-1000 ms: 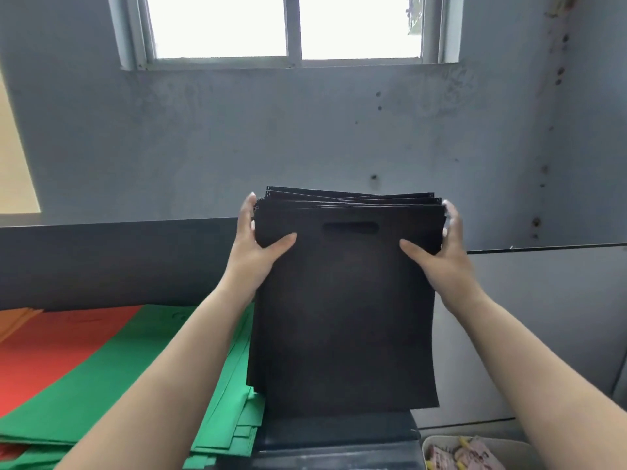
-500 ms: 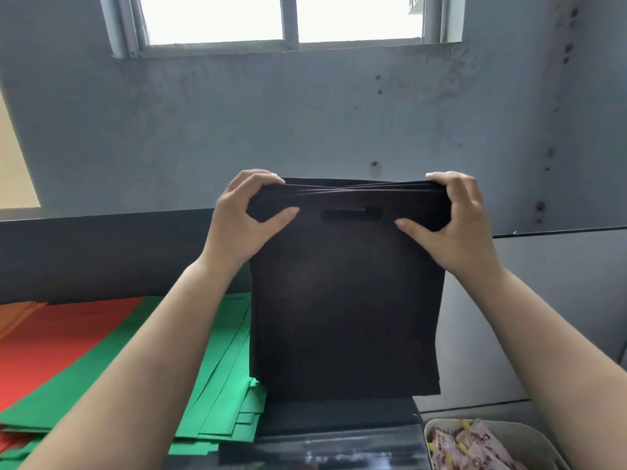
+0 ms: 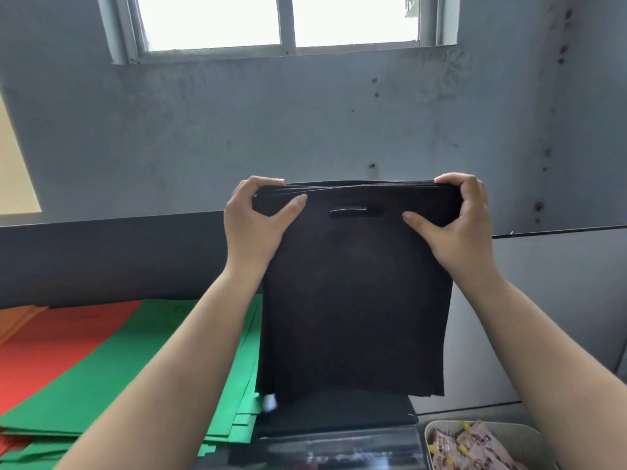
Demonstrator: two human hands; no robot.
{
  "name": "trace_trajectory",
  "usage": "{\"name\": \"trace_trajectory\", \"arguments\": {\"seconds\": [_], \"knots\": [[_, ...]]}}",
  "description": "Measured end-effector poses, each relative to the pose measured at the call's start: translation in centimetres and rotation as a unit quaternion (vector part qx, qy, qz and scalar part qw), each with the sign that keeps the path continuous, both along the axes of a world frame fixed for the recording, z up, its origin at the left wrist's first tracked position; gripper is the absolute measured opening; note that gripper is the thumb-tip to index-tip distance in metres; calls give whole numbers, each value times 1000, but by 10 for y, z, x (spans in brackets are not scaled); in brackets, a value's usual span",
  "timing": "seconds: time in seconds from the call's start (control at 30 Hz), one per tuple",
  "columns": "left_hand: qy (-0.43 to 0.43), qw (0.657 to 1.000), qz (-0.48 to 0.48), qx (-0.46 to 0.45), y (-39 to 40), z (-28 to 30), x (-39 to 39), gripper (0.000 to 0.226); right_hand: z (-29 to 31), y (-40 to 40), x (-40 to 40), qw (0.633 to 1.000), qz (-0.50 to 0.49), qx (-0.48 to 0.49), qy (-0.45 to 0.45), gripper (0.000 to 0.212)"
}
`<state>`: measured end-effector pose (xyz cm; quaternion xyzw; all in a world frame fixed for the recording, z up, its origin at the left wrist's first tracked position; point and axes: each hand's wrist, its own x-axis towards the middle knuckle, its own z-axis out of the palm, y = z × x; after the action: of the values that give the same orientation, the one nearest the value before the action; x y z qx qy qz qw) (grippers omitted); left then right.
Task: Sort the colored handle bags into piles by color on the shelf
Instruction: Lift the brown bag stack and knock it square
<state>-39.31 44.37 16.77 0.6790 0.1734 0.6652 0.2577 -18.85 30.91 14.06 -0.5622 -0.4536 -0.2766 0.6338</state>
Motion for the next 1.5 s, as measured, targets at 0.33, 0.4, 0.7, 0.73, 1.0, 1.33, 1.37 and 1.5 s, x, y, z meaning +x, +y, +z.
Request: {"name": "trace_trajectory", "arguments": {"seconds": [0.33, 0.4, 0.7, 0.73, 1.0, 1.33, 1.37, 1.5], "knots": [[27, 998, 36, 37, 8, -14, -4, 19, -6, -7, -2, 995, -17, -40, -93, 46], [59, 997, 40, 39, 11, -12, -6, 19, -6, -9, -1, 995, -22, -44, -83, 47], [144, 969, 143, 144, 3, -8, -18, 32, -2, -12, -10, 984, -67, -95, -134, 52], [150, 966, 152, 145, 2, -9, -19, 30, -2, -12, -10, 983, -74, -98, -138, 48], [132, 974, 127, 130, 10, -8, -25, 29, 3, -10, -11, 980, -105, -128, -110, 49], [65, 996, 52, 31, 14, -20, -17, 26, 0, -5, -10, 995, -29, -91, -17, 55], [63, 996, 51, 45, 14, -20, -16, 29, 1, -4, -12, 995, -34, -93, -28, 55], [94, 977, 97, 162, 14, -23, -14, 39, 1, -3, -19, 983, -86, -122, -105, 49]]}}
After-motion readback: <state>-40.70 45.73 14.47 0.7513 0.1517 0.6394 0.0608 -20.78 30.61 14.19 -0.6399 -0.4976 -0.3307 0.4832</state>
